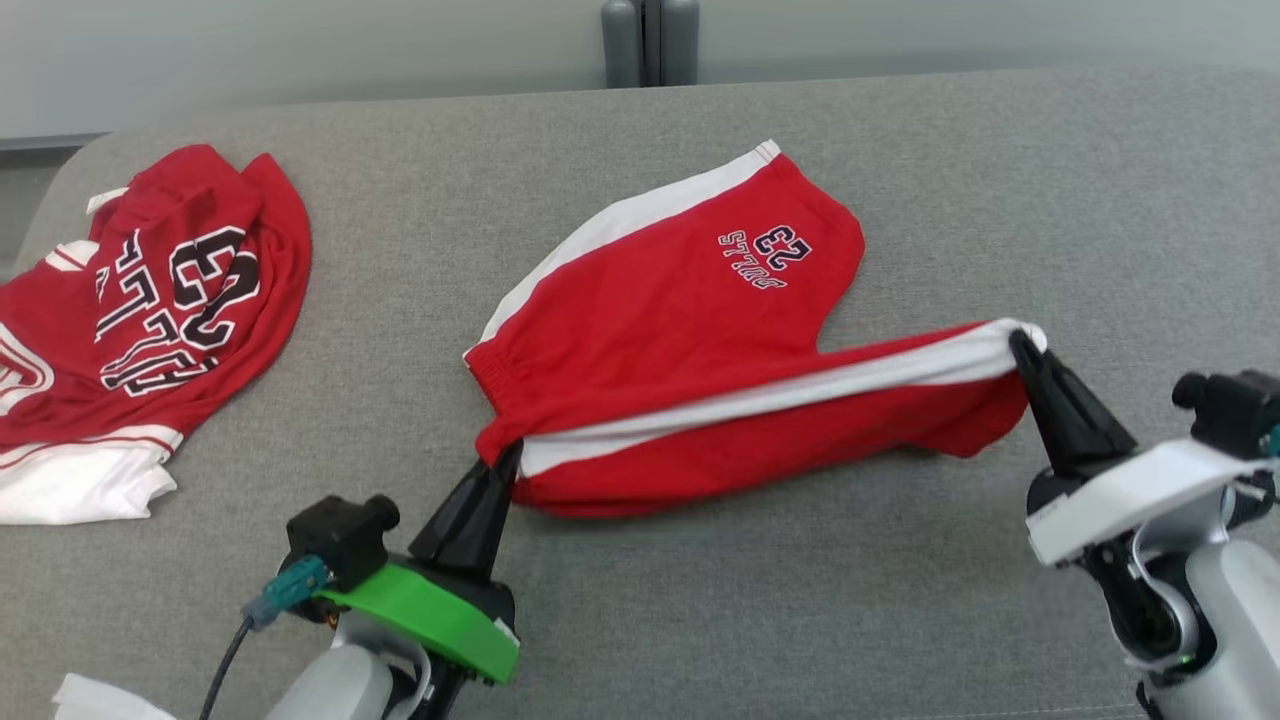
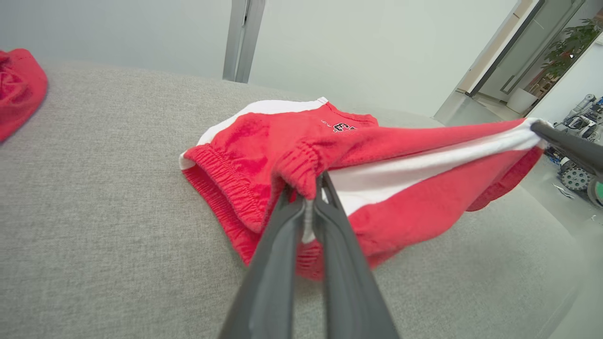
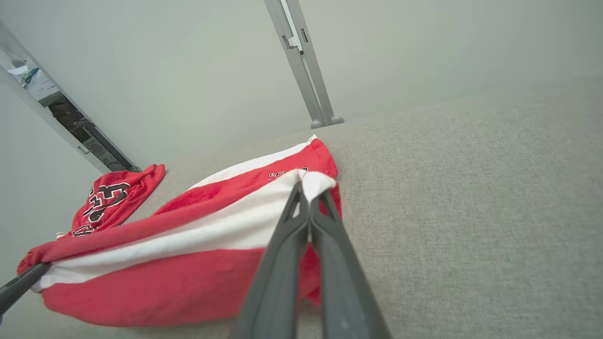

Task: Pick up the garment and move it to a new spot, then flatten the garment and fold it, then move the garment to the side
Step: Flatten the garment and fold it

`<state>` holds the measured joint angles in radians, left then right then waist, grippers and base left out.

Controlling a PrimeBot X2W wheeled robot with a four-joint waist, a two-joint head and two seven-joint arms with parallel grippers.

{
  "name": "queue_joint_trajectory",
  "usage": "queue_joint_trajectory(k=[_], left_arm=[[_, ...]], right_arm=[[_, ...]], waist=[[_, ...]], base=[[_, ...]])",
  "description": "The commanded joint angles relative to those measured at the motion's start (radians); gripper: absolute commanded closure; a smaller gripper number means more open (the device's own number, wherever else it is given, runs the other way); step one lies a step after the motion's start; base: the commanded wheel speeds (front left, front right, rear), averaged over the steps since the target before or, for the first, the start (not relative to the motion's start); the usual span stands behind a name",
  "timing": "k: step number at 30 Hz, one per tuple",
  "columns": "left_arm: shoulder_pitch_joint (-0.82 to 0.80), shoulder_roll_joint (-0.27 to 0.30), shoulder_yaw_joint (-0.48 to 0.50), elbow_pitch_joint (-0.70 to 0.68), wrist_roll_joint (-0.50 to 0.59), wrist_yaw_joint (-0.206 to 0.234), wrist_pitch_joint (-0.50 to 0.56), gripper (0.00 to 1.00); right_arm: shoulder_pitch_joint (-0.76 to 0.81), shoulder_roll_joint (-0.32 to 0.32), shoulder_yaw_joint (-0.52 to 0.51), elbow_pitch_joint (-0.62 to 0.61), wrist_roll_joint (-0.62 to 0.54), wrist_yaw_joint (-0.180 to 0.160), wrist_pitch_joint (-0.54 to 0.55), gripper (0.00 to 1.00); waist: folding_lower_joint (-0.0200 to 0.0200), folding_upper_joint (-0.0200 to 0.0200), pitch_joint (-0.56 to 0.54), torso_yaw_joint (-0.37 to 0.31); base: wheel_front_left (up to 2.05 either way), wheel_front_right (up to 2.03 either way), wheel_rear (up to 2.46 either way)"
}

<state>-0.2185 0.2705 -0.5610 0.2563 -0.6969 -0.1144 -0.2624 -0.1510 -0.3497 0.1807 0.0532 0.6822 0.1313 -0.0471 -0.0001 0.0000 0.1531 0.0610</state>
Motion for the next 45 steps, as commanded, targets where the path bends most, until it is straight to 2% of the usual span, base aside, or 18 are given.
queue_joint_trajectory(k=[1, 7, 16, 22, 28, 29, 30, 31, 32, 41, 45], left_arm=[[-0.043, -0.004, 0.001, 0.006, 0.001, -0.005, -0.003, 1.00], [-0.199, -0.047, 0.006, 0.064, -0.011, -0.009, -0.001, 1.00], [-0.422, -0.153, -0.008, 0.272, -0.051, -0.017, -0.002, 1.00], [-0.528, -0.195, -0.041, 0.351, -0.081, -0.018, -0.003, 1.00], [-0.584, -0.211, -0.068, 0.394, -0.101, -0.017, -0.003, 1.00], [-0.588, -0.213, -0.070, 0.400, -0.102, -0.017, -0.003, 0.98], [-0.591, -0.214, -0.071, 0.407, -0.102, -0.017, -0.003, 0.65], [-0.592, -0.213, -0.067, 0.411, -0.099, -0.017, -0.003, 0.06], [-0.591, -0.213, -0.062, 0.419, -0.092, -0.017, -0.003, 0.00], [-0.504, -0.216, -0.014, 0.417, -0.014, -0.017, -0.003, 0.00], [-0.439, -0.196, 0.027, 0.390, 0.033, -0.017, -0.003, 0.00]], right_arm=[[-0.054, -0.007, 0.005, 0.016, -0.012, -0.001, 0.011, 1.00], [-0.328, -0.009, 0.053, 0.162, -0.054, -0.001, 0.050, 1.00], [-0.723, 0.022, 0.122, 0.572, -0.102, 0.000, 0.046, 1.00], [-0.897, 0.025, 0.163, 0.797, -0.138, -0.001, 0.001, 1.00], [-0.986, 0.038, 0.201, 0.955, -0.158, -0.001, -0.044, 1.00], [-0.994, 0.041, 0.200, 0.972, -0.152, -0.001, -0.059, 0.71], [-0.997, 0.049, 0.205, 0.989, -0.149, -0.001, -0.072, 0.27], [-0.997, 0.053, 0.212, 1.001, -0.147, -0.001, -0.081, 0.00], [-0.996, 0.052, 0.223, 1.012, -0.147, -0.001, -0.091, 0.00], [-0.916, 0.020, 0.315, 1.031, -0.088, -0.001, -0.148, 0.00], [-0.870, 0.008, 0.354, 1.032, -0.044, -0.001, -0.137, 0.00]], waist=[[0.0001, 0.0000, 0.038, 0.037], [0.0001, 0.0000, 0.116, 0.091], [0.0001, 0.0000, 0.215, 0.177], [0.0001, 0.0000, 0.264, 0.214], [0.0001, 0.0000, 0.290, 0.225], [0.0001, 0.0000, 0.291, 0.225], [0.0001, 0.0000, 0.290, 0.223], [0.0001, 0.0000, 0.287, 0.222], [0.0001, 0.0000, 0.284, 0.219], [0.0001, 0.0000, 0.215, 0.200], [0.0001, 0.0000, 0.185, 0.198]], base=[[0.00, 0.00, 0.00], [0.00, 0.00, 0.00], [0.00, 0.00, 0.00], [0.00, 0.00, 0.00], [0.00, 0.00, 0.00], [0.00, 0.00, 0.00], [0.00, 0.00, 0.00], [0.00, 0.00, 0.00], [0.00, 0.00, 0.00], [0.00, 0.00, 0.00], [0.00, 0.00, 0.00]])
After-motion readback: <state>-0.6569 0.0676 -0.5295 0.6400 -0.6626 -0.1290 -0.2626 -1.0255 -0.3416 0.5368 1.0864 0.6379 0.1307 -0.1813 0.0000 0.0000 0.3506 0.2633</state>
